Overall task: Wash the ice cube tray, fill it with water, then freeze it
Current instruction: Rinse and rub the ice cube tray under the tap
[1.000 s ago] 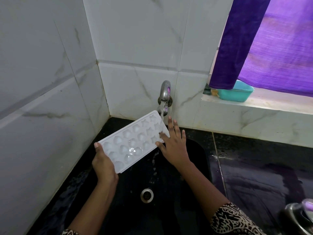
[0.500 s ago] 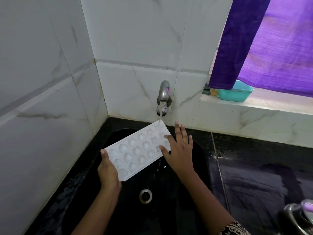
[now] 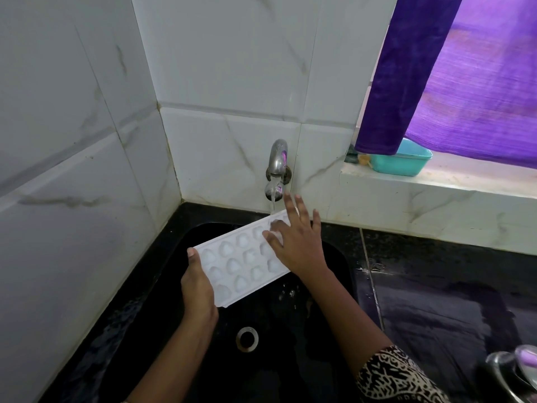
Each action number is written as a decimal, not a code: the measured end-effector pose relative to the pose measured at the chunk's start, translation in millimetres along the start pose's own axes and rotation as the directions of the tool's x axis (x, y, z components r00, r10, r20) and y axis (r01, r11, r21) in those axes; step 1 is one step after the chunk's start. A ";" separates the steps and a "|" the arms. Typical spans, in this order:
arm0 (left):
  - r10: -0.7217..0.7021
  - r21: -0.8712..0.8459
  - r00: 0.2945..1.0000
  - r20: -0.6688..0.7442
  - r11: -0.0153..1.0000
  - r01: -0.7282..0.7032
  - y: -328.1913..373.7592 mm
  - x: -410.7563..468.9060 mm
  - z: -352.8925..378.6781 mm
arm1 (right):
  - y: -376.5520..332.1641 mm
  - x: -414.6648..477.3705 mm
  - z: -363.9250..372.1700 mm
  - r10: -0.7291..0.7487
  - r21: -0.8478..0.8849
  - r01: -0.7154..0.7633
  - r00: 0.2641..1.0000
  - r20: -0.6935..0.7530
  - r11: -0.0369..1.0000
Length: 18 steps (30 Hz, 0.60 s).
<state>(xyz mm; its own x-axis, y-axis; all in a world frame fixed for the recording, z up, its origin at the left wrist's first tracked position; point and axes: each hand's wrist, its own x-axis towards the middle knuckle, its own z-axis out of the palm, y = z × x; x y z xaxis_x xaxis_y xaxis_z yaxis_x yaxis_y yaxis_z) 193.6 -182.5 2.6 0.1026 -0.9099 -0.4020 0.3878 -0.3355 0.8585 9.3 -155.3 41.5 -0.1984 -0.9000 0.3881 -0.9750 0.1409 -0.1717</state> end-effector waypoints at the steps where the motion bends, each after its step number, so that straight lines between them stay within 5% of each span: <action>1: -0.002 -0.007 1.000 -0.008 1.000 0.002 0.6 -1.2 1.2 | -3.1 0.1 1.4 -0.018 -0.010 0.018 1.000 -0.002 1.000; 18: 0.092 0.005 0.993 -0.072 0.996 -0.092 5.0 -1.6 -6.1 | -14.6 -4.7 6.6 -0.038 -0.009 0.038 0.999 -0.032 0.999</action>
<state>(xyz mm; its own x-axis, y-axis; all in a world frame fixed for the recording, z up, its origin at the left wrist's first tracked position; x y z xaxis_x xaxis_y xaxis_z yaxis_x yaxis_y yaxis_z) 201.1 -181.3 5.6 0.2036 -0.9171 -0.3428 0.3724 -0.2513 0.8934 25.1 -155.8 36.2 -0.1640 -0.8913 0.4228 -0.9828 0.1105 -0.1483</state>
